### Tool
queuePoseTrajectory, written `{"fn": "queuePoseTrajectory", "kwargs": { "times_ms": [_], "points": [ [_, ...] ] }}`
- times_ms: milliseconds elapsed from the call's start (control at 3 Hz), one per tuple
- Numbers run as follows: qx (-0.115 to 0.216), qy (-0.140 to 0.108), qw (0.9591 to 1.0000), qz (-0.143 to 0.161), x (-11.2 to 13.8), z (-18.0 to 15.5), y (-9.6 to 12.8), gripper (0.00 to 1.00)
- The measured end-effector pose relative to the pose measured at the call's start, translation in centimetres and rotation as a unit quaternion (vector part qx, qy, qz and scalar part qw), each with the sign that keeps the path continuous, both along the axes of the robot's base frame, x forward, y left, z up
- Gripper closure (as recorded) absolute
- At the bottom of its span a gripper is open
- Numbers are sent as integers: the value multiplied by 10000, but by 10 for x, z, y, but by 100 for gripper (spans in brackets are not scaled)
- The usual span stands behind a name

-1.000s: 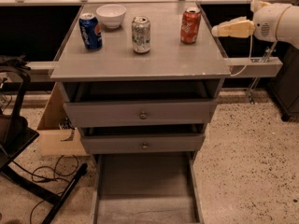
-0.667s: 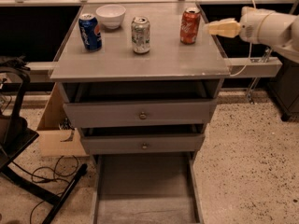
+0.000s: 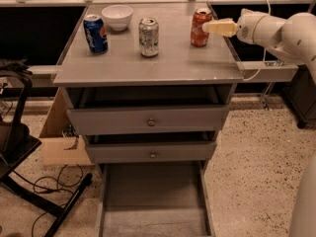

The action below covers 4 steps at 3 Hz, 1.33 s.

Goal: Place coke can into bottom drawer

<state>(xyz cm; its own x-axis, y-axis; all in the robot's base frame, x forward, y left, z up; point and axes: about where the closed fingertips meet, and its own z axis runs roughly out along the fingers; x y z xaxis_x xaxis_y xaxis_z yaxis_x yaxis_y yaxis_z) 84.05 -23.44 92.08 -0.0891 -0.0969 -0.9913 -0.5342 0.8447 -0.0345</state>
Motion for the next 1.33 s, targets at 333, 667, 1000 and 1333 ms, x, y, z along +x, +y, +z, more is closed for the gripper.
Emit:
{"fn": "queuePoseTrajectory", "kwargs": {
  "times_ms": [333, 667, 1000, 1333],
  "points": [
    [-21, -15, 9998, 181, 23, -6, 15, 0],
    [70, -12, 9996, 266, 39, -14, 26, 0],
    [181, -49, 9993, 331, 50, -18, 37, 18],
    [270, -176, 9981, 516, 55, -9, 56, 41]
  ]
}}
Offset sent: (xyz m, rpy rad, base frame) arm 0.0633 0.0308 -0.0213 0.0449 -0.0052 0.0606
